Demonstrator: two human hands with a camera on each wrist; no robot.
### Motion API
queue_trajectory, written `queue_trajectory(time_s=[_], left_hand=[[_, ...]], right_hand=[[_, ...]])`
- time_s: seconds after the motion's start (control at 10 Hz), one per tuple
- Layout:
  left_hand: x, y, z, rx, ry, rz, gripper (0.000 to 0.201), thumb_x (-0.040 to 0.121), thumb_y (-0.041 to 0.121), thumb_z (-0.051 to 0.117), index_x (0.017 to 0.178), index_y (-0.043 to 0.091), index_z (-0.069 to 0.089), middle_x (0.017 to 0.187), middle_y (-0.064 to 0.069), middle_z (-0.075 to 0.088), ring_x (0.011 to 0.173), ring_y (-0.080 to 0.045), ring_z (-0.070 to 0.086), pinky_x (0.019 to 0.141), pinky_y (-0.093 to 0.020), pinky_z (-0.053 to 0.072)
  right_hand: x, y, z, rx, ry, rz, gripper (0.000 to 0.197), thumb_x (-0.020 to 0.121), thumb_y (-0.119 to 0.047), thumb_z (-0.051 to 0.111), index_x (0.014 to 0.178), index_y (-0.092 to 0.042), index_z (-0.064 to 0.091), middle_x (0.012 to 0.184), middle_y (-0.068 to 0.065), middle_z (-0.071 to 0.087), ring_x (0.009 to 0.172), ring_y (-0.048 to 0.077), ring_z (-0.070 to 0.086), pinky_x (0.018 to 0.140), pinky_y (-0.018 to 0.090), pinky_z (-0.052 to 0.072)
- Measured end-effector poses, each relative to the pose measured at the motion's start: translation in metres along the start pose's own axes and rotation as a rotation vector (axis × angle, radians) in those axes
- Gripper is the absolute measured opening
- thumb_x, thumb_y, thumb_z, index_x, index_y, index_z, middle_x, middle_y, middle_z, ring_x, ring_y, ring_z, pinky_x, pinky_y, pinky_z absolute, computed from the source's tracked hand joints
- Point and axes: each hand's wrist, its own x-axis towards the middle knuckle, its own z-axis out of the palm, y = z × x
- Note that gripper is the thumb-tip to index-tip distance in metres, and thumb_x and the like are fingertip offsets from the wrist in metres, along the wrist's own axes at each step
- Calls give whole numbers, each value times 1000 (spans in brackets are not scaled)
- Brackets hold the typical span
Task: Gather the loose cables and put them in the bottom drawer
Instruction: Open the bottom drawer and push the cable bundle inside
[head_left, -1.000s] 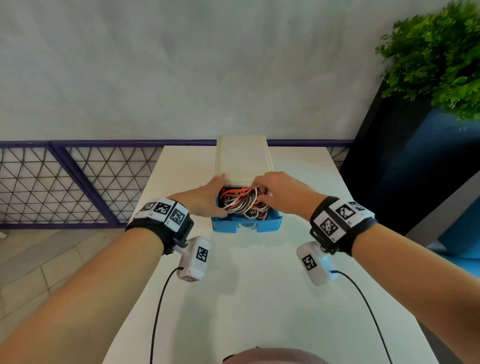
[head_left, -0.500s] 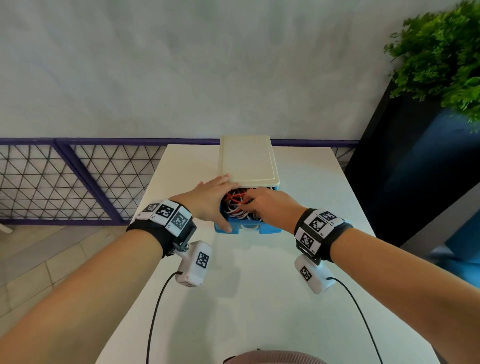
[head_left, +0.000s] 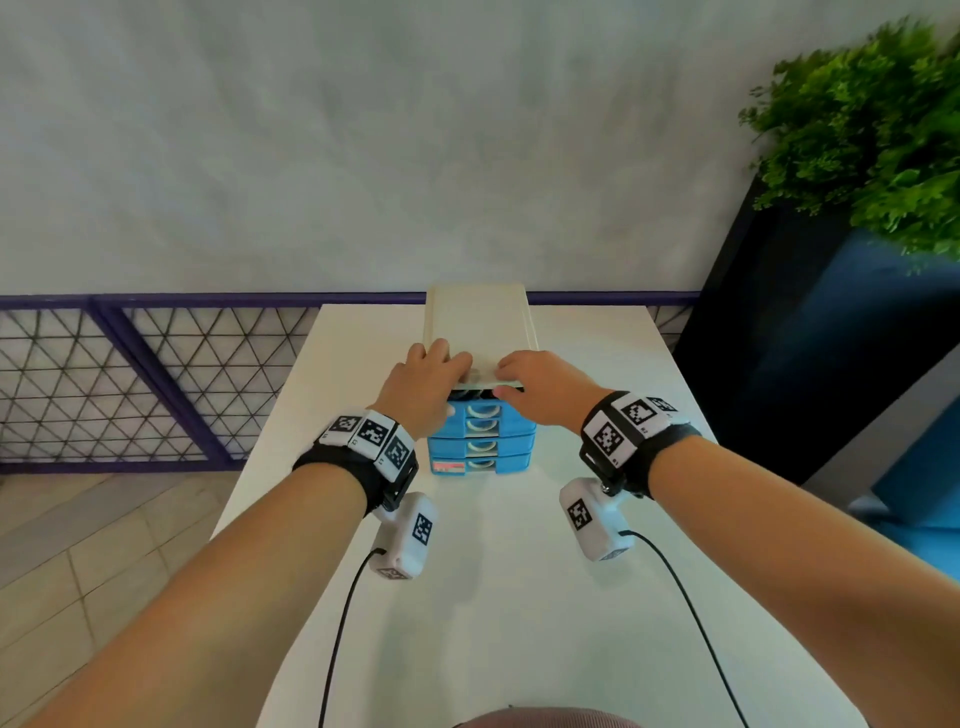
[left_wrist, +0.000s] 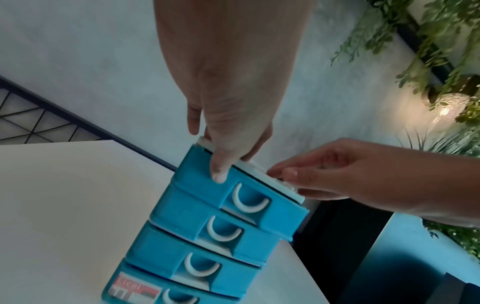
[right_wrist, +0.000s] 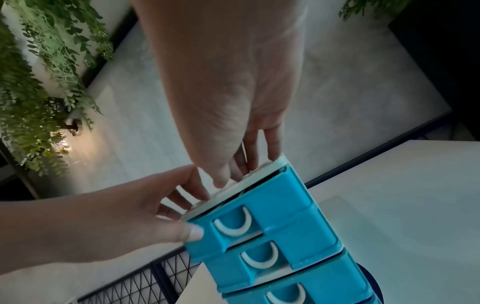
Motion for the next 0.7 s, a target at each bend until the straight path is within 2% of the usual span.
queue_trajectory(time_s=[0.1,0.3,0.4,0.5,0.6,0.7], left_hand=[[5,6,11,31,130,-28,32,79,-4,50,106,13,47,108,-11,45,91,-30,42,63,-35,33],[7,3,20,29,206,-9,29,78,-5,52,102,10,49,101,-13,48,86,-32,43,60,-36,31],[7,4,18,21,173,-24,29,80,-3,51,104,12,47,104,-12,46,88,-31,42,62,-35,32],[6,2,6,-18,40,-25,26,83,6,54,105,15,44,110,-9,42,95,-28,40,66,-35,39],[12,-6,-12,-107,-168,-13,31,86,19,57,115,18,46,121,-6,41,110,-28,41,81,-36,44],[-6,-22,-24,-236,-339,9,49,91,31,56,137,29,38,148,-1,29,132,-25,32,108,-40,32]], right_hand=[[-1,0,6,5,33,13,38,98,-23,45,133,-11,55,141,4,50,125,25,49,105,36,40],[7,3,17,74,95,73,37,93,-15,47,128,-14,59,133,2,56,118,24,56,98,33,46],[12,5,16,42,93,69,37,93,-12,46,126,-14,60,132,2,57,118,23,56,97,32,47],[10,4,12,37,71,81,37,93,-12,45,126,-15,60,133,2,58,118,23,56,99,32,46],[5,6,-1,26,-7,33,39,97,-18,45,134,-13,55,143,4,49,131,22,45,110,31,34],[-26,16,-14,115,1,31,39,99,-25,44,137,-15,52,148,1,44,137,18,38,112,26,23]])
